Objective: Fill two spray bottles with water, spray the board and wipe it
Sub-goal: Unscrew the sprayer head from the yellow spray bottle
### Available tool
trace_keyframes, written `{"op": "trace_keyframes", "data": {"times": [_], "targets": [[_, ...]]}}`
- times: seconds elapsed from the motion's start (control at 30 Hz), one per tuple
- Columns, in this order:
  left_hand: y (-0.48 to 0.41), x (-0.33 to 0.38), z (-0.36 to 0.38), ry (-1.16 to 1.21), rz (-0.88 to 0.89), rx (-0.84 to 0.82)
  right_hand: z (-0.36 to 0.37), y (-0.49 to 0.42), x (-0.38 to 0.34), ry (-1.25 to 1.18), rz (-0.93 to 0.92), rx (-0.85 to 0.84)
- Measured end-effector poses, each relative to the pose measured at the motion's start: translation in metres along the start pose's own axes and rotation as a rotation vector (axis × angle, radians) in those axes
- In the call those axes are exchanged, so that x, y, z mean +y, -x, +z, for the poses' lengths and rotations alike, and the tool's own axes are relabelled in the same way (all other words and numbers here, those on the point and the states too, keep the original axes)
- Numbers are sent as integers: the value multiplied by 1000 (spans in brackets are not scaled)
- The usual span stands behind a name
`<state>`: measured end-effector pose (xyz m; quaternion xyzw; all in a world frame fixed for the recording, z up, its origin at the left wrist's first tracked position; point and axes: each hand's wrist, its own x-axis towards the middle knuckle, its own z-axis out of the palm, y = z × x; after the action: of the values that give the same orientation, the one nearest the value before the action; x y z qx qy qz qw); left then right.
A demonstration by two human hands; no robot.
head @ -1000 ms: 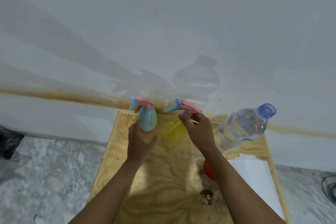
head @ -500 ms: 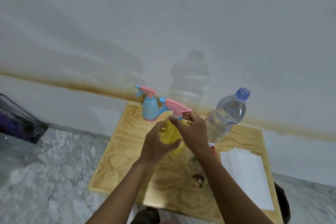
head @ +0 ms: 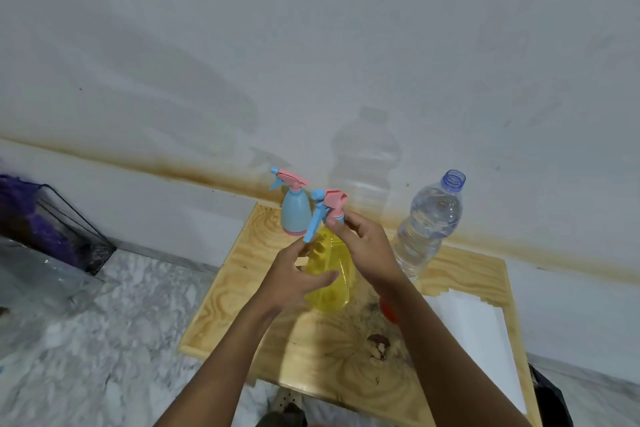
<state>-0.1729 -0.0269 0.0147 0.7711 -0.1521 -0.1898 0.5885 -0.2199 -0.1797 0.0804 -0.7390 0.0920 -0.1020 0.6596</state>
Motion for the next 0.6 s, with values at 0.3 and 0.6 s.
{"op": "trace_keyframes", "data": {"times": [0.3, 0.6], "targets": [[-1, 18, 3, 13, 35, 18, 11, -4, -5, -161, -17, 179], [-6, 27, 4, -6, 91, 55, 25, -11, -4, -110, -21, 323]]}}
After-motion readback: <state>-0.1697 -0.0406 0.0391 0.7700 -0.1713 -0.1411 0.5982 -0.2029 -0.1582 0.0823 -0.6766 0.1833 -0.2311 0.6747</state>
